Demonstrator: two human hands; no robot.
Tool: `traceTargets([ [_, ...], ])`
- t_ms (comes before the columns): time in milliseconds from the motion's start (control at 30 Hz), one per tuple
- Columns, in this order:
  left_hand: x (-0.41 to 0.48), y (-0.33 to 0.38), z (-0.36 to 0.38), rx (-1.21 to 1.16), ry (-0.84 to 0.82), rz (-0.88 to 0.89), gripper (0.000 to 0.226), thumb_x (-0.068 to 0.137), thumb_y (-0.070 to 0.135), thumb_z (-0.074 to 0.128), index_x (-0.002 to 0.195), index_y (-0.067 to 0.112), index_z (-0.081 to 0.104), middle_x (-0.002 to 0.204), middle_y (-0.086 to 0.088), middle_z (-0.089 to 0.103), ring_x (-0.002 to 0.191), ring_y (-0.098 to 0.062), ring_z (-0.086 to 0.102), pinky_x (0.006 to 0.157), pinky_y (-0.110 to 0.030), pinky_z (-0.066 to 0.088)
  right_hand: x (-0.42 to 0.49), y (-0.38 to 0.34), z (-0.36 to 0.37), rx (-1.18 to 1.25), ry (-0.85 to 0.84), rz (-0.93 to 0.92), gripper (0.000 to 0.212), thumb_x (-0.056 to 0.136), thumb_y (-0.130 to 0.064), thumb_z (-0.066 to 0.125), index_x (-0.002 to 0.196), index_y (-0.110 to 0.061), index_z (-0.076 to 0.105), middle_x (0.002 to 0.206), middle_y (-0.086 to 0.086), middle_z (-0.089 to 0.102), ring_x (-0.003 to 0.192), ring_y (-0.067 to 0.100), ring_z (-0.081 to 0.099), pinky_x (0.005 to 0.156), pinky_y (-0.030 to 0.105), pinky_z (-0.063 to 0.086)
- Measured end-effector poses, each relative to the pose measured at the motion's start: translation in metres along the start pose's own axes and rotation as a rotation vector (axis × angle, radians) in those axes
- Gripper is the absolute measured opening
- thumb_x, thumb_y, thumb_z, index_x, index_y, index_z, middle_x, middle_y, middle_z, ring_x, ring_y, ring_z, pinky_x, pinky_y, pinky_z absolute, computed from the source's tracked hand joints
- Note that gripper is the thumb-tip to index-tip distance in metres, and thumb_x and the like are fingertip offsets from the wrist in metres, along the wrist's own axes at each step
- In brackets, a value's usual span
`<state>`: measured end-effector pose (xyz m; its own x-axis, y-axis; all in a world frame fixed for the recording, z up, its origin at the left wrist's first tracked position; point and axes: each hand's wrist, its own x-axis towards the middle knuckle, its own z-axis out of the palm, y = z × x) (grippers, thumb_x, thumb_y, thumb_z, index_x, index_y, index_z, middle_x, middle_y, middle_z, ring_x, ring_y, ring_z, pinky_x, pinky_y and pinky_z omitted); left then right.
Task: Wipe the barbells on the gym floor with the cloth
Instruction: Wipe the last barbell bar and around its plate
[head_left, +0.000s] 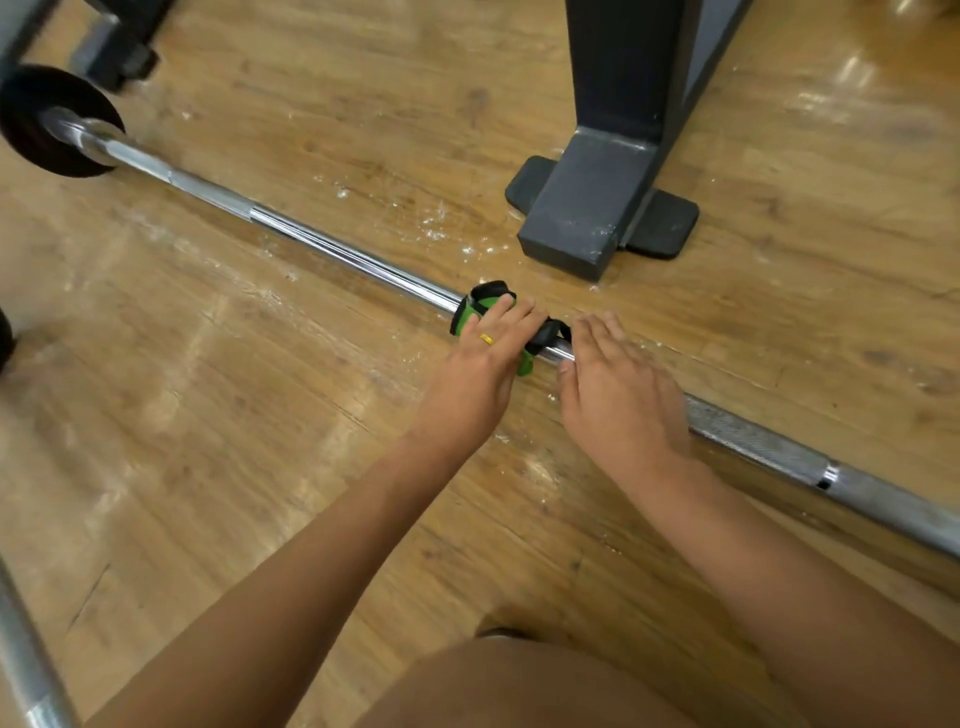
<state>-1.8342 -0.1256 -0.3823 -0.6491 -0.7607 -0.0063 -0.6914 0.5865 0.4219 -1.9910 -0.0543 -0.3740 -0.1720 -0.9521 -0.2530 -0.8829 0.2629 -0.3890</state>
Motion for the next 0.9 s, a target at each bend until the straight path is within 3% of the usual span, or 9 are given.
traceTargets([
  [233,0.010,0.006,0.012,-0.085,0.082,-0.098,0.051,0.101,-0.002,0.044,0.149,0.015,0.047,0.154,-0.002,0.047,0.151,-0.019,0.027,0.124,-0.043,0.016,0.003,0.002,-0.006,0.012,-0.009,0.005,0.056,0.106,-0.034,0.031,0.157,-0.012,0.027,0.163,0.003,0.029,0.153,0.015,0.019,0.117,0.033,0.031],
  [400,0.012,0.012,0.016,-0.070,0.056,0.065,0.058,0.095,-0.011,0.050,0.148,0.012,0.047,0.151,-0.005,0.050,0.148,-0.023,0.033,0.121,-0.046,0.021,0.008,0.005,-0.010,0.038,-0.004,0.019,0.055,0.105,-0.032,0.033,0.156,-0.011,0.033,0.162,0.003,0.032,0.153,0.013,0.018,0.116,0.032,0.032],
  [600,0.035,0.004,0.012,-0.107,0.174,-0.187,0.049,0.101,-0.001,0.041,0.147,0.016,0.048,0.147,-0.004,0.054,0.149,-0.023,0.032,0.123,-0.051,0.022,0.016,0.010,-0.012,0.034,-0.017,0.024,0.056,0.105,-0.036,0.031,0.156,-0.012,0.033,0.161,0.003,0.034,0.153,0.015,0.019,0.115,0.035,0.033],
  [733,0.025,0.002,0.014,-0.079,0.097,-0.049,0.056,0.099,-0.007,0.044,0.149,0.018,0.045,0.155,-0.001,0.046,0.151,-0.022,0.028,0.123,-0.044,0.020,0.022,0.014,-0.016,0.035,-0.028,0.028,0.055,0.105,-0.036,0.032,0.154,-0.011,0.036,0.160,0.002,0.037,0.152,0.015,0.021,0.113,0.035,0.035],
  [900,0.056,-0.016,-0.010,-0.053,0.143,-0.211,0.047,0.100,-0.005,0.041,0.142,0.015,0.051,0.145,-0.009,0.055,0.149,-0.029,0.030,0.113,-0.056,0.038,0.028,0.020,-0.025,0.036,-0.054,0.034,0.055,0.107,-0.039,0.030,0.154,-0.012,0.036,0.160,0.005,0.035,0.153,0.019,0.021,0.113,0.041,0.036],
])
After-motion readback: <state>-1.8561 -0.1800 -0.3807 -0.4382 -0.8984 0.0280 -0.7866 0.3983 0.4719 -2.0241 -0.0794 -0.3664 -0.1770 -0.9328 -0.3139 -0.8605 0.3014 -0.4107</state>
